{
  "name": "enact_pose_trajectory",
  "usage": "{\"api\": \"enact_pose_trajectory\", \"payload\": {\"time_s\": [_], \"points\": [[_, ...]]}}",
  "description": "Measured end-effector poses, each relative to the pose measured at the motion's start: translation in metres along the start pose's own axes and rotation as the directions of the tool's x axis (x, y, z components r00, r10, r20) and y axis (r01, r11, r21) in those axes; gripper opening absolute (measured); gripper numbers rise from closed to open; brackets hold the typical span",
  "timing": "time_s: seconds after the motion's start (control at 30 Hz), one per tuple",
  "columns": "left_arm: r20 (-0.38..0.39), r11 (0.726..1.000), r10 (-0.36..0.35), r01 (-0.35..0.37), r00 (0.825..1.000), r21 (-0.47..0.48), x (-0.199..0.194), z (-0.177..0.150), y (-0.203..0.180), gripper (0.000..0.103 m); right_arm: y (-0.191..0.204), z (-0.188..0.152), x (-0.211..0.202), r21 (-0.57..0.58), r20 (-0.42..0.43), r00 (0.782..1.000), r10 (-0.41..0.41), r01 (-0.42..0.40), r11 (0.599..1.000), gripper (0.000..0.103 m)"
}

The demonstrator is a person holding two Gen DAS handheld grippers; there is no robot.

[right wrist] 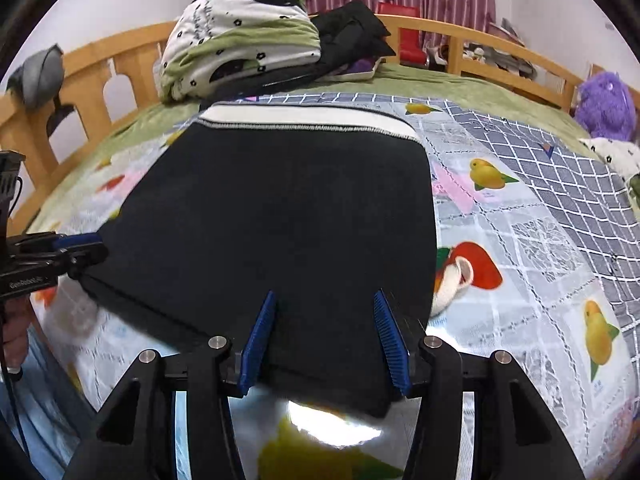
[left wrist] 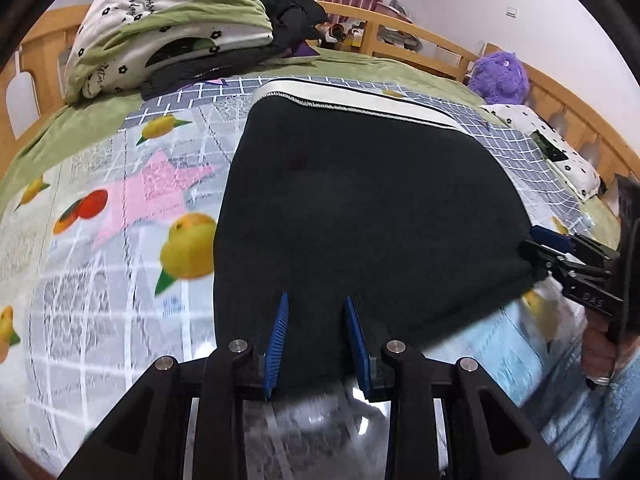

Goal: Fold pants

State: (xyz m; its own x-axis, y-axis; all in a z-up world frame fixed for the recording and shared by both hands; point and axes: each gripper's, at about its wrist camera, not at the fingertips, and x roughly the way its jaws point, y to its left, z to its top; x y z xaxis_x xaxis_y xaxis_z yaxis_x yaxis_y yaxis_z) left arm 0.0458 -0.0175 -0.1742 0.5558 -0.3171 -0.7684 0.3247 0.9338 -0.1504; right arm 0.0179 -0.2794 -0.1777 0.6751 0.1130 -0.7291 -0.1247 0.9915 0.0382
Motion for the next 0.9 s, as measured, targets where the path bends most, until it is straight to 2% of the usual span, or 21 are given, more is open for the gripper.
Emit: {"api": "enact_pose_trajectory", "payload": {"time_s": [0.1, 0.23, 0.3, 0.43, 0.5, 0.57, 0.6, 0.8, 0.87, 0.9], "points": [[0.000, 1.000, -0.010, 0.010, 1.000, -0.007, -0.004, -0.005, 0.002, 0.028, 0.001, -0.007, -0.004, -0.014, -0.016, 1.000, -0.010, 0.010, 1.000, 0.053], [-0.006, 1.000, 0.008, -0.008, 1.000, -0.021, -0.008, -0.003, 0.000, 0.029, -0.004, -0.013, -0.003, 0.029, -0.055, 0.998, 0.006, -0.004, 1.000, 0.053], [-0.006, 0.999, 0.028, -0.028, 1.000, -0.015, -0.012, -0.004, -0.004, 0.032, -0.005, -0.012, -0.007, 0.048, -0.062, 0.998, 0.008, -0.005, 0.999, 0.053], [0.005, 0.996, 0.092, -0.092, 0.996, 0.001, -0.024, -0.001, -0.015, 0.047, -0.002, -0.007, -0.023, 0.065, -0.050, 0.999, -0.002, 0.006, 0.998, 0.053], [0.021, 0.994, 0.110, -0.110, 0.994, 0.008, -0.035, 0.002, -0.023, 0.049, 0.003, -0.003, -0.034, 0.061, -0.025, 1.000, -0.012, 0.014, 0.998, 0.053], [0.041, 0.993, 0.116, -0.116, 0.992, -0.003, -0.047, 0.006, -0.029, 0.060, 0.008, 0.001, -0.048, 0.066, 0.003, 1.000, -0.017, 0.017, 0.998, 0.053], [0.051, 0.993, 0.120, -0.120, 0.991, -0.011, -0.054, 0.007, -0.031, 0.063, 0.009, 0.003, -0.053, 0.074, 0.012, 1.000, -0.019, 0.018, 0.997, 0.053], [0.122, 0.988, 0.147, -0.140, 0.982, -0.066, -0.097, 0.016, -0.044, 0.071, 0.008, 0.012, -0.084, 0.153, 0.008, 0.995, -0.095, 0.092, 0.984, 0.053], [0.148, 0.985, 0.160, -0.149, 0.976, -0.084, -0.110, 0.018, -0.046, 0.073, 0.007, 0.013, -0.094, 0.174, 0.007, 0.991, -0.135, 0.132, 0.976, 0.061], [0.158, 0.984, 0.167, -0.155, 0.973, -0.089, -0.116, 0.019, -0.047, 0.073, 0.005, 0.012, -0.102, 0.192, 0.019, 0.989, -0.149, 0.142, 0.971, 0.070]]}}
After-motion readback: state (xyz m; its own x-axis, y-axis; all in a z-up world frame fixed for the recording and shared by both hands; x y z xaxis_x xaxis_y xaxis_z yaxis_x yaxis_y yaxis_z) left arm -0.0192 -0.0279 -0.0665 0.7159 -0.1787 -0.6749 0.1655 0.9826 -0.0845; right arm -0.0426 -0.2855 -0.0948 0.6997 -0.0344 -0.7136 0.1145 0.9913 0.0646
